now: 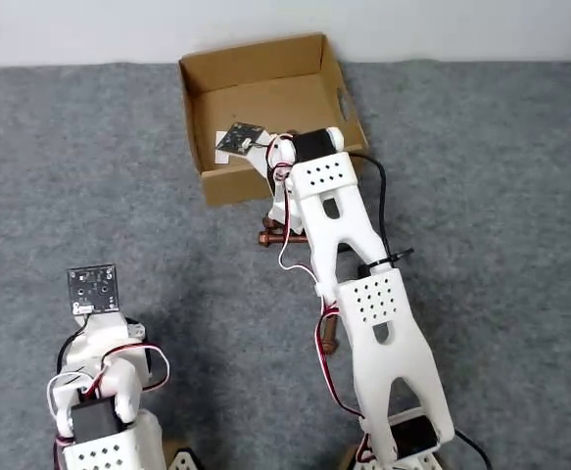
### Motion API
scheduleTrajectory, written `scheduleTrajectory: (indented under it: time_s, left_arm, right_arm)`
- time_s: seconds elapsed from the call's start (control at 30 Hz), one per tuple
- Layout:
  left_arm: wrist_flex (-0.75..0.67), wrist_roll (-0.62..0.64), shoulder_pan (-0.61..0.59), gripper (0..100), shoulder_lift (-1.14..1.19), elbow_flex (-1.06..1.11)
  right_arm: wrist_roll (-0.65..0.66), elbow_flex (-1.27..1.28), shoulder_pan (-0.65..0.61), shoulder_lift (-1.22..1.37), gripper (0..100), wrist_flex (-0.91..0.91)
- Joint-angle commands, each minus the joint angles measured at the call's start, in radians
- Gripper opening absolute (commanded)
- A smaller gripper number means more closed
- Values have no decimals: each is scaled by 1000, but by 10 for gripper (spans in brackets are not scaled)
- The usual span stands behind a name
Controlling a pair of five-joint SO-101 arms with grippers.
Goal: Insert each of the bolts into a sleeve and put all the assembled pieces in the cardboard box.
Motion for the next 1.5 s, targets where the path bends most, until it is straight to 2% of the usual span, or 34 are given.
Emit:
scheduleTrajectory:
  time_s: [0.0,0.3,0.5,0.77,0.93,1.13,1.33,1.47]
  left_arm:
    - [-8,11,-3,5,0,-5]
    - [-8,11,-3,5,0,-5]
    - [-8,11,-3,5,0,-5]
    - [-8,11,-3,5,0,-5]
    - [-8,11,-3,5,0,-5]
    - [-8,11,-3,5,0,-5]
    - [-8,11,-3,5,0,-5]
    - [-6,11,-3,5,0,-5]
  right_arm:
    - [-2,-6,30,5,197,44]
    - [-2,3,5,-25,188,44]
    - [-2,46,19,-13,4,42]
    - [-26,51,12,-140,9,44]
    - [-138,84,28,-309,9,47]
    - [-259,456,41,-654,9,45]
    - [-614,818,48,-1021,9,44]
    - [-789,1019,85,-1218,9,42]
